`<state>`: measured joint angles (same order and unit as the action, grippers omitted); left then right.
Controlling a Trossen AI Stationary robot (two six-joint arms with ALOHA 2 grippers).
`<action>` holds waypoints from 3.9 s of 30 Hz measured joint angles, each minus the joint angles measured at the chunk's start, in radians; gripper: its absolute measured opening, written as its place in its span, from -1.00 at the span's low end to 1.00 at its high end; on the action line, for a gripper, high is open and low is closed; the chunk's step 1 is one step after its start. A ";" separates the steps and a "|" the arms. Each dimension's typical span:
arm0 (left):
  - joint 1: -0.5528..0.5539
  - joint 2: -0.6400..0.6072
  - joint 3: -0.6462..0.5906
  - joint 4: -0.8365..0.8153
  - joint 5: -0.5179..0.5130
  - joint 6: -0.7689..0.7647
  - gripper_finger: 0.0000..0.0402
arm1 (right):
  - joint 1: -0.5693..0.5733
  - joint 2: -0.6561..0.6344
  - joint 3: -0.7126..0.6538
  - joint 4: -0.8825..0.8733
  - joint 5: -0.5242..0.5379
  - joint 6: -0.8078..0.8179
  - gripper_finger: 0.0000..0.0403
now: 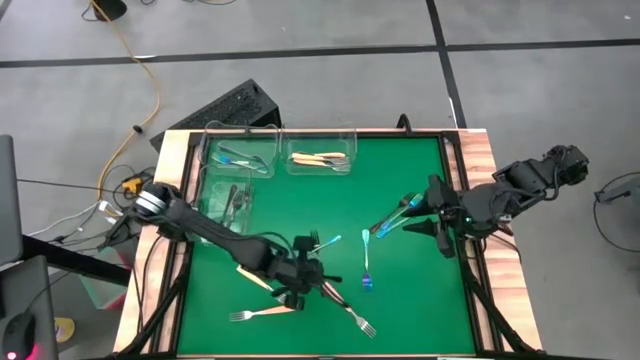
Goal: Sort silverware by color (type)
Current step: Put the black fork into the middle left transparent bin
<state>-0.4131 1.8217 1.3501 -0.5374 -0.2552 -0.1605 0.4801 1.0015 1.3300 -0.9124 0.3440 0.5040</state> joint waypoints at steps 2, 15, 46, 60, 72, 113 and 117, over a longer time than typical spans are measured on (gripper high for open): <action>0.001 -0.061 -0.003 -0.003 -0.051 -0.021 -0.99 | 0.000 0.000 0.000 0.037 0.004 -0.026 -0.17; -0.040 -0.416 0.002 0.515 -0.413 0.156 -1.00 | -0.015 0.061 -0.140 0.561 0.077 -0.301 -0.17; 0.102 -0.430 -0.314 1.213 -0.058 0.230 -0.99 | -0.195 0.430 -0.152 1.182 -0.185 -0.295 0.37; 0.135 -0.430 -0.314 1.170 0.041 0.221 -0.99 | -0.215 0.466 -0.101 1.180 -0.159 -0.363 0.05; 0.183 -0.431 -0.314 1.144 0.096 0.179 -0.99 | -0.251 0.464 -0.101 1.157 -0.145 -0.441 -0.92; 0.281 -1.287 -0.312 0.290 -0.206 -0.013 -0.24 | -0.573 1.199 0.592 1.123 -0.507 -0.496 -0.94; 0.281 -1.329 -0.312 0.197 -0.225 -0.053 -0.24 | -0.570 1.343 0.791 1.071 -0.507 -0.543 -0.94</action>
<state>-0.1318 0.4931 1.0378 -0.3401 -0.4805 -0.2131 -0.0895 2.3447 2.1207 0.1587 -0.1627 -0.0386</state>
